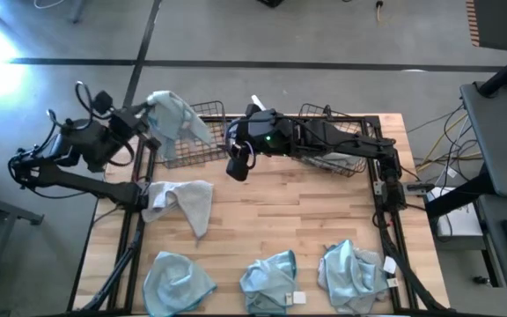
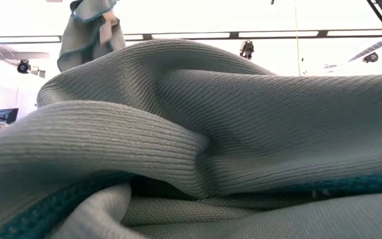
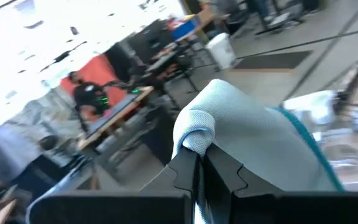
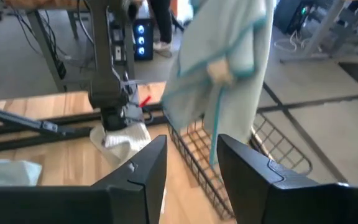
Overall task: Sort microfiber towel by color & place in baskets
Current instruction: Put the blue microfiber towel into the left black wire basket
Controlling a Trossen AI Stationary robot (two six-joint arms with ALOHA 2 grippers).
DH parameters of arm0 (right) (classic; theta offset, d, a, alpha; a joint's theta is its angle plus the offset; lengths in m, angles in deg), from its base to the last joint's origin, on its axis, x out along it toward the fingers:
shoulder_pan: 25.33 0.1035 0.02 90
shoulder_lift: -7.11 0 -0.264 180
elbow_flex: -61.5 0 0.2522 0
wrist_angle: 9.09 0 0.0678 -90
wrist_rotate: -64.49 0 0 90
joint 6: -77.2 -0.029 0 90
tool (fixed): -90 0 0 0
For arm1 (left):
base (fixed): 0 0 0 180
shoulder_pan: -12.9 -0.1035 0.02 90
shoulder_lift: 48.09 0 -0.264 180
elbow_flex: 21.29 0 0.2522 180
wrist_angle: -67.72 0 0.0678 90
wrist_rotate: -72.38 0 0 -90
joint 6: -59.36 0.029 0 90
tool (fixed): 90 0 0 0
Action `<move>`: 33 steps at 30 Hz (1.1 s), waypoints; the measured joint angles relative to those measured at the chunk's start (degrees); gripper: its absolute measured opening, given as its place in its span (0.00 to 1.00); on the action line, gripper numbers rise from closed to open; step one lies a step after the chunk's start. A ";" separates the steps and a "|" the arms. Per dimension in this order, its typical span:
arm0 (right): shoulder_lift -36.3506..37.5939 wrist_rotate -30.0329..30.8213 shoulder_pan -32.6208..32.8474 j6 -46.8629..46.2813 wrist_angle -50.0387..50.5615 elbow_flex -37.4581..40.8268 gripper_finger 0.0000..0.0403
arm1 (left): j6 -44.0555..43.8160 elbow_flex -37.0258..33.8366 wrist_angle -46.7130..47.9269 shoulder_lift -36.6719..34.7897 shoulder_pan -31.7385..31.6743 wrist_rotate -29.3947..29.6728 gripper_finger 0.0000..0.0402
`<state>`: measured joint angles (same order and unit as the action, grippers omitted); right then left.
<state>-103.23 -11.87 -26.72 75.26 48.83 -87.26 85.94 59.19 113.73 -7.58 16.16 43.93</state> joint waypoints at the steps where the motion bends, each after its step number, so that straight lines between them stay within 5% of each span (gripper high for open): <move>1: 0.00 -0.03 0.00 -0.49 0.74 0.00 0.33 | 0.17 0.00 -0.34 -0.42 -0.25 0.09 0.00; 17: 0.00 -0.05 0.00 -4.19 4.04 0.00 0.33 | -1.84 -3.94 -1.23 -1.73 -8.97 -1.38 0.00; 27: -0.02 -0.05 0.02 -4.74 4.21 0.00 0.32 | -10.64 -11.76 -1.90 -1.94 -20.39 -16.65 0.00; 33: -0.02 -0.05 0.02 -5.66 6.79 0.00 0.32 | -14.58 -17.02 -5.27 -1.13 -24.00 -20.68 0.00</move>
<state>-103.25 -11.93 -26.70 69.60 55.62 -87.26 71.36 42.17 108.46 -8.71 -7.84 23.24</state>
